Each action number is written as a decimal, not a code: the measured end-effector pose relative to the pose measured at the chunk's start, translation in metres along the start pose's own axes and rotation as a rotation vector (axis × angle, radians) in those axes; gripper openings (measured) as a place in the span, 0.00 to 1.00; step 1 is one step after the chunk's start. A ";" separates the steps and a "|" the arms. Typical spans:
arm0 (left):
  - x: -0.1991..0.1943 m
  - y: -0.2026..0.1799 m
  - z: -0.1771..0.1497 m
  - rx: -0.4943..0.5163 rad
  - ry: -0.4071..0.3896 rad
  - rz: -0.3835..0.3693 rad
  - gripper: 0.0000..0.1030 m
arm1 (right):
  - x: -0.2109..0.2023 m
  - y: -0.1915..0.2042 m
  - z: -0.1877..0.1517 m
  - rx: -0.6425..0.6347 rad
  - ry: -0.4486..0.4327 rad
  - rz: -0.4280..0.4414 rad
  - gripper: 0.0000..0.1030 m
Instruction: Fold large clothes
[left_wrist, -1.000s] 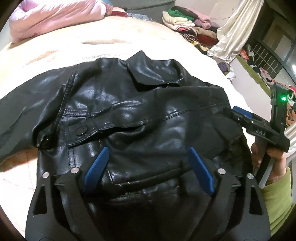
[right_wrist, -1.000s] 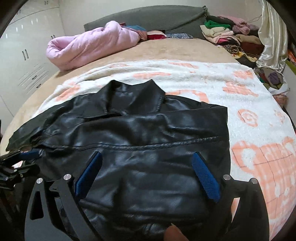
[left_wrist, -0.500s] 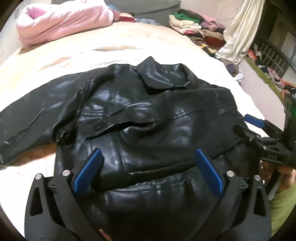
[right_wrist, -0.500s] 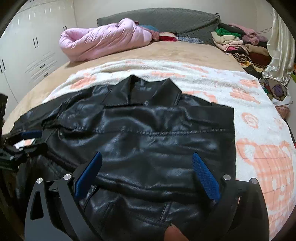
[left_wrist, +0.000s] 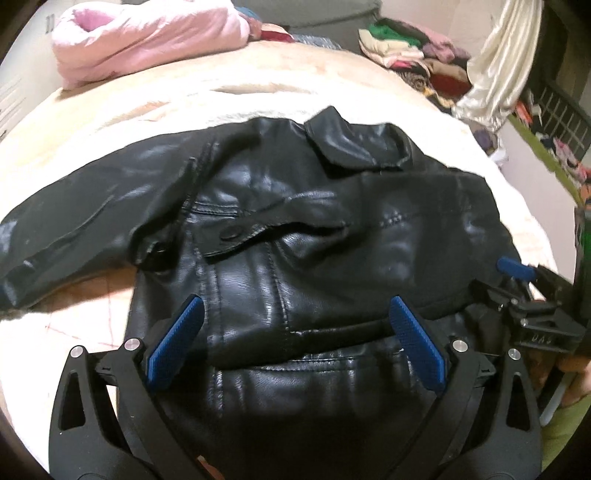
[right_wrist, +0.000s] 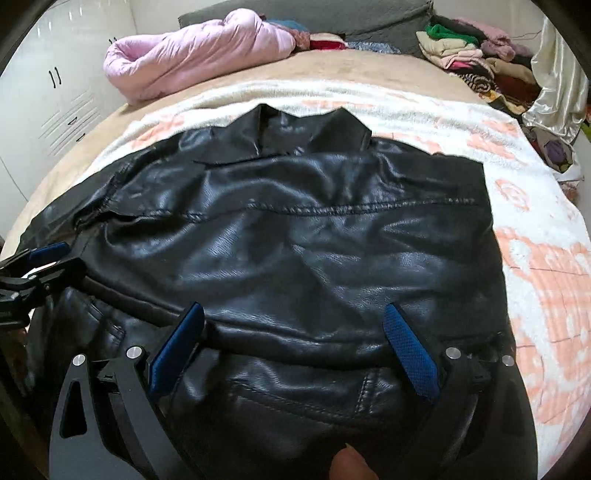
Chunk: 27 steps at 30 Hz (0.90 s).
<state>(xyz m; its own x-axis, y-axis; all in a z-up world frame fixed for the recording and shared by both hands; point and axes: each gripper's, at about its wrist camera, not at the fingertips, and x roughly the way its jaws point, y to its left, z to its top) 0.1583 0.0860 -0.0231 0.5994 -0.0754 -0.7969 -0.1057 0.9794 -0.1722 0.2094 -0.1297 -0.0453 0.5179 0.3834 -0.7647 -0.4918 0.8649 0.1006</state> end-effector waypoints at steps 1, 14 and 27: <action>-0.002 0.001 0.000 -0.006 -0.005 0.004 0.91 | -0.003 0.002 0.000 -0.006 -0.010 -0.003 0.94; -0.028 0.021 -0.002 -0.085 -0.067 0.042 0.91 | -0.027 0.047 0.001 -0.106 -0.098 0.006 0.96; -0.045 0.053 0.004 -0.162 -0.106 0.084 0.91 | -0.038 0.078 0.009 -0.163 -0.146 0.019 0.96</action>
<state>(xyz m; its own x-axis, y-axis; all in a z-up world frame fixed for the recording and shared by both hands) 0.1292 0.1421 0.0056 0.6625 0.0341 -0.7483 -0.2799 0.9379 -0.2050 0.1581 -0.0737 -0.0028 0.5980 0.4520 -0.6618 -0.6026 0.7981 0.0005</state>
